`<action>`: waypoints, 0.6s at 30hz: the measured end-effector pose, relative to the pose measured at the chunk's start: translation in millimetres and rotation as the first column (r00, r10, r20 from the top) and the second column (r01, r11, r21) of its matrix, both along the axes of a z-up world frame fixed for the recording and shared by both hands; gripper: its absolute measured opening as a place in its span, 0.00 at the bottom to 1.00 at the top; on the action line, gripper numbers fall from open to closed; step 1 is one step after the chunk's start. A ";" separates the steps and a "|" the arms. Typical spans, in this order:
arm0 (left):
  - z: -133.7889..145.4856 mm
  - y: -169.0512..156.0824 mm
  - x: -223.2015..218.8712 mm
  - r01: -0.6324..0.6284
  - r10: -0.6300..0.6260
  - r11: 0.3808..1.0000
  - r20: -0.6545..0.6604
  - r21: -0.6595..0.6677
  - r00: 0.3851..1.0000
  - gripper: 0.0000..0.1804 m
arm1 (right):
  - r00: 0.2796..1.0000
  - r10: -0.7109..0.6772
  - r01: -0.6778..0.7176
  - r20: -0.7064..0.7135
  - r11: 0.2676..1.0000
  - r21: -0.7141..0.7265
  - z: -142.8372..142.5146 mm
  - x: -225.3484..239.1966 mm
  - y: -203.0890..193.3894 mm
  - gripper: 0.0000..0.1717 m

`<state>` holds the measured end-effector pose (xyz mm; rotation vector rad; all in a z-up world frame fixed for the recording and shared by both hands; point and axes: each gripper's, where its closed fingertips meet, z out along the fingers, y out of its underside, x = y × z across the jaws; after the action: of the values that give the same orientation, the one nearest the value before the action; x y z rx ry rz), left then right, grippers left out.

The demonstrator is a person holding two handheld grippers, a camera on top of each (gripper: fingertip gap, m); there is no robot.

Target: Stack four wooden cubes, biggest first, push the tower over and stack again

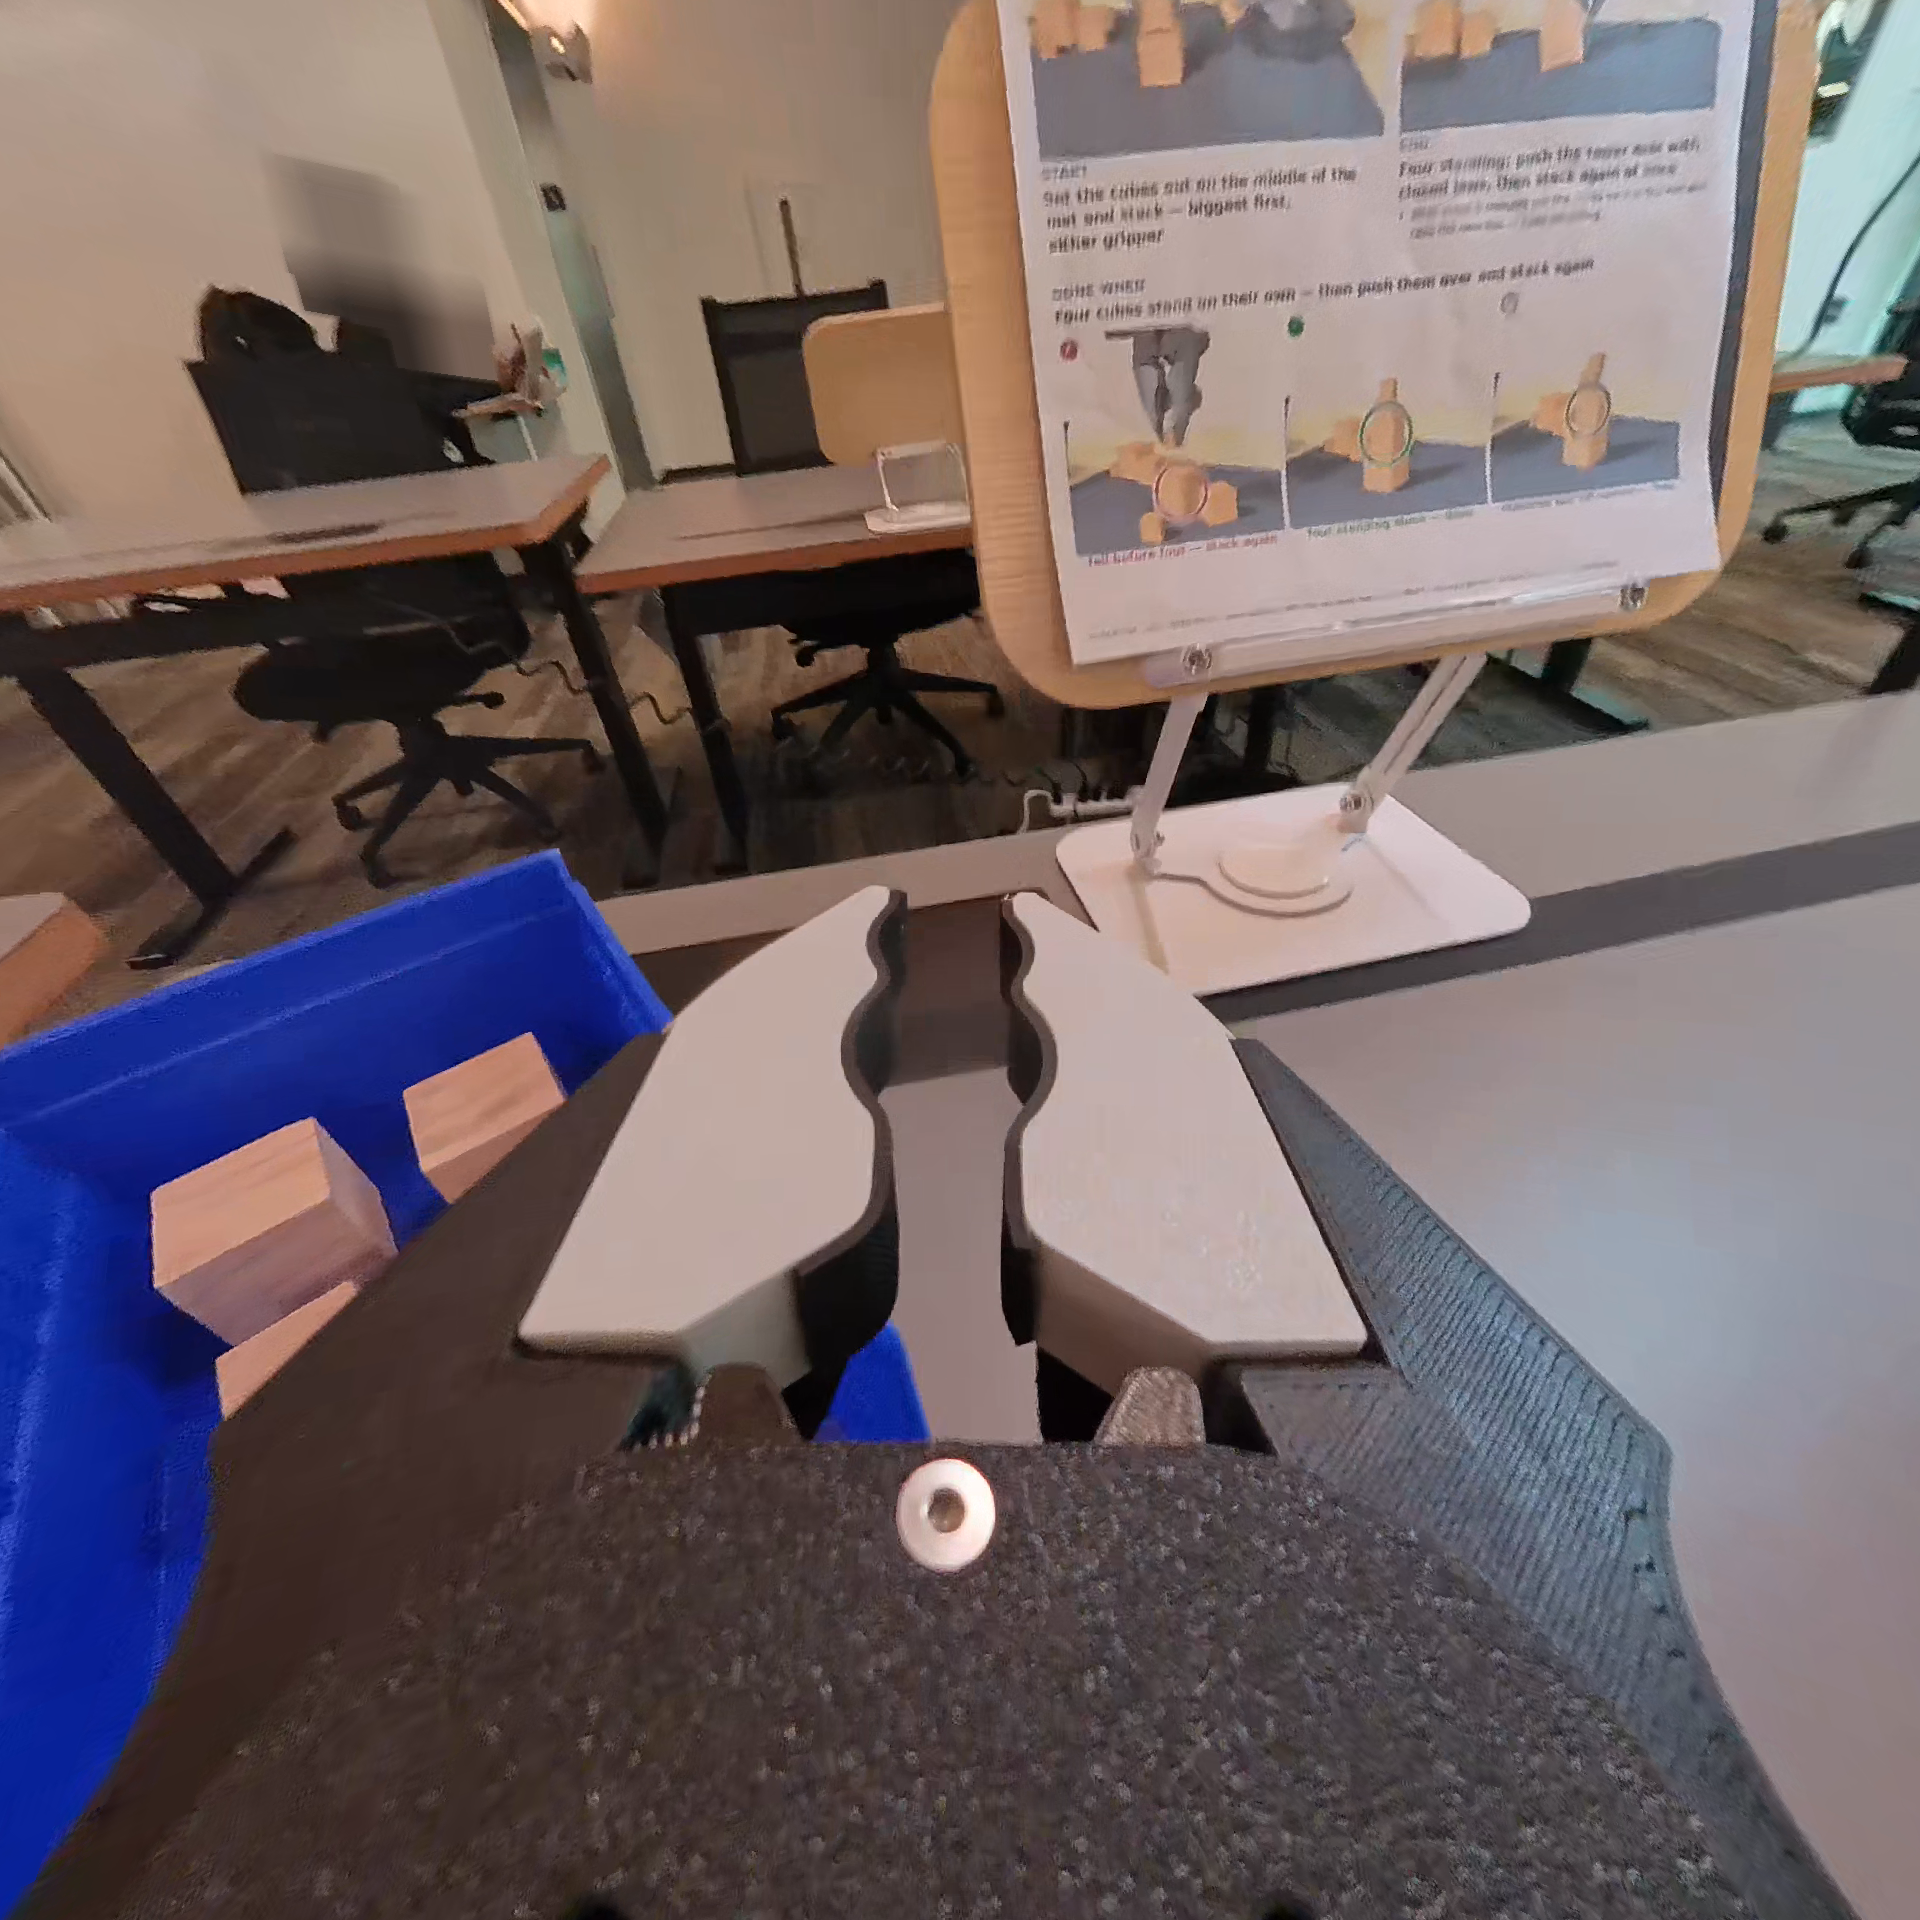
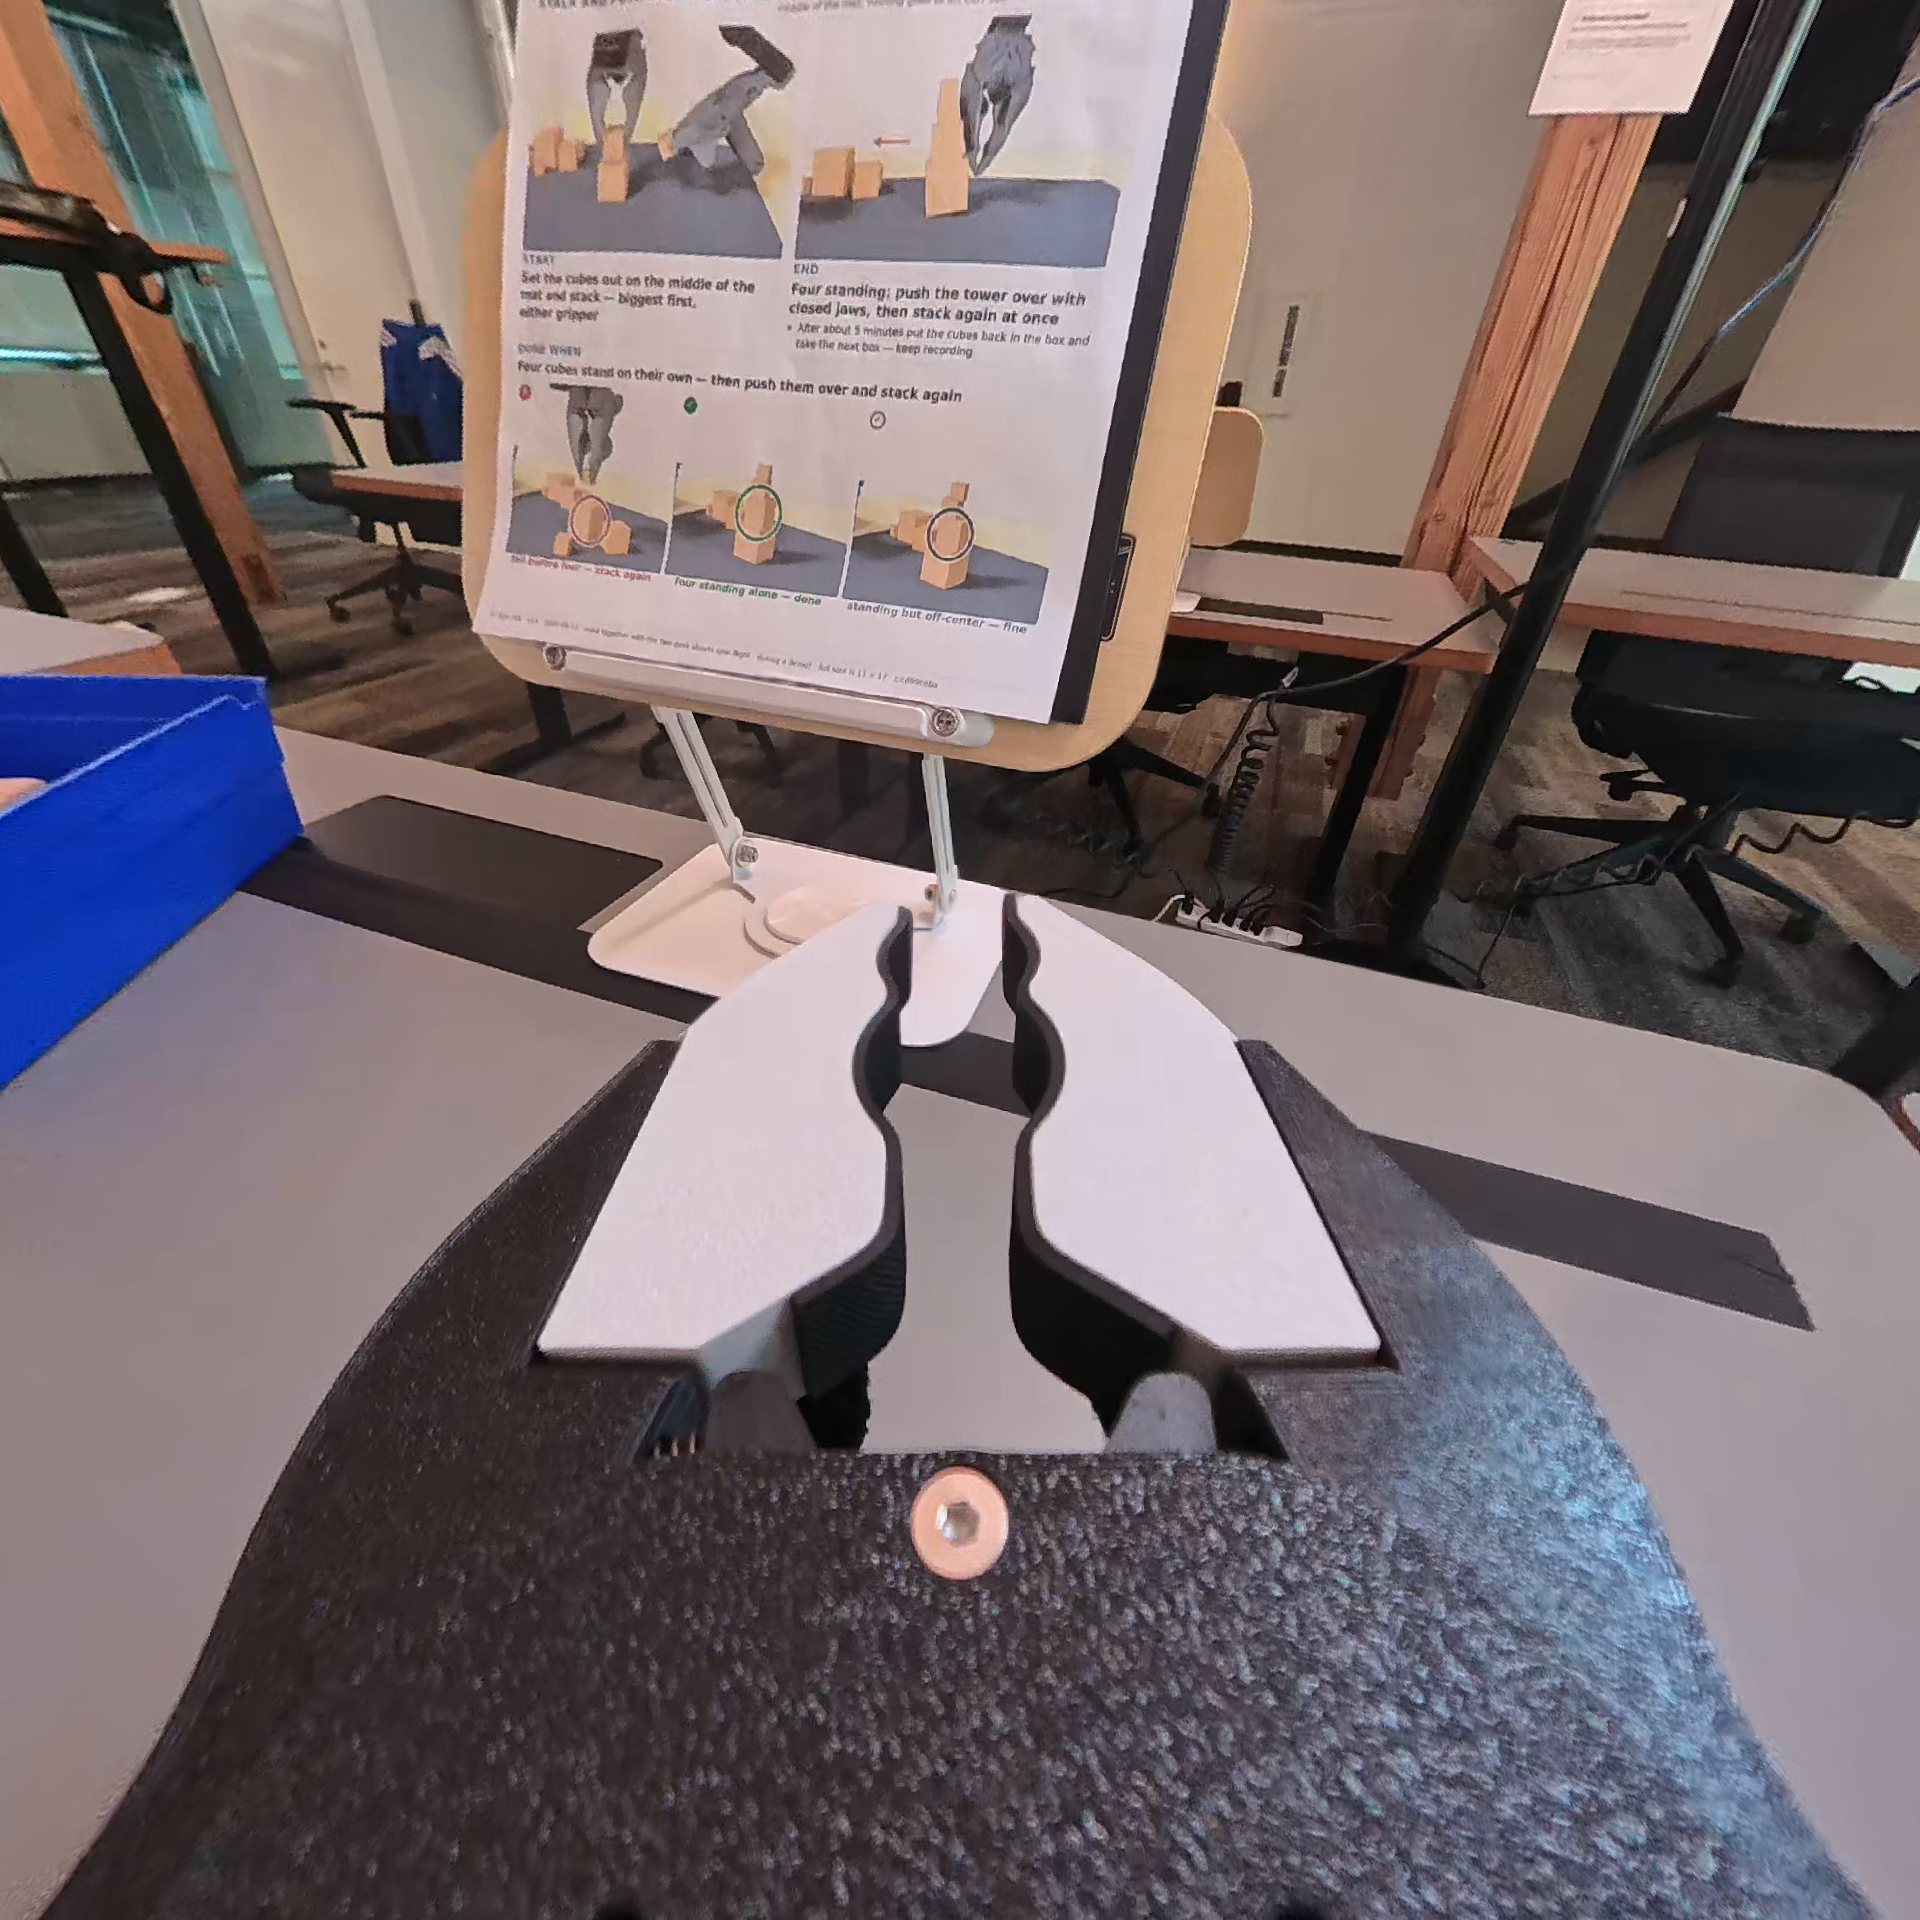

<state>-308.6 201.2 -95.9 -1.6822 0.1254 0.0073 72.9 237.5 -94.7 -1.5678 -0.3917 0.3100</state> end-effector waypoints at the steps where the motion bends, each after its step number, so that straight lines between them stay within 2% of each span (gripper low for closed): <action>1: -5.0 -0.8 -3.5 0.029 -0.029 0.999 -0.002 -0.016 1.000 0.10 | 1.000 0.005 -0.004 0.008 1.000 -0.006 -0.4 1.6 -0.1 0.10; 7: -23.6 -7.8 -3.7 0.186 -0.187 0.982 0.060 0.009 0.981 0.07 | 0.998 0.020 -0.017 0.062 0.999 -0.049 -22.9 9.0 -4.4 0.10; 9: -18.0 -12.4 9.0 0.303 -0.308 0.951 0.118 0.063 0.944 0.06 | 0.997 0.032 -0.028 0.071 0.998 -0.059 -30.7 7.8 -6.3 0.10; 13: -5.0 -28.6 37.4 0.491 -0.518 0.851 0.138 0.185 0.845 0.02 | 0.995 0.061 -0.056 0.075 0.996 -0.064 -36.5 -0.7 -8.2 0.10; 15: -7.4 -31.0 45.0 0.520 -0.547 0.832 0.133 0.192 0.827 0.02 | 0.994 0.071 -0.066 0.085 0.996 -0.059 -38.1 -5.4 -10.0 0.10; 18: -16.0 -28.2 44.8 0.499 -0.517 0.852 0.104 0.155 0.850 0.02 | 0.991 0.080 -0.074 0.105 0.996 -0.057 -40.9 -9.1 -12.3 0.10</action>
<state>-263.8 173.0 -111.9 -1.4760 0.4538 -0.4978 63.8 225.2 -135.6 -1.6277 -0.5320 0.2984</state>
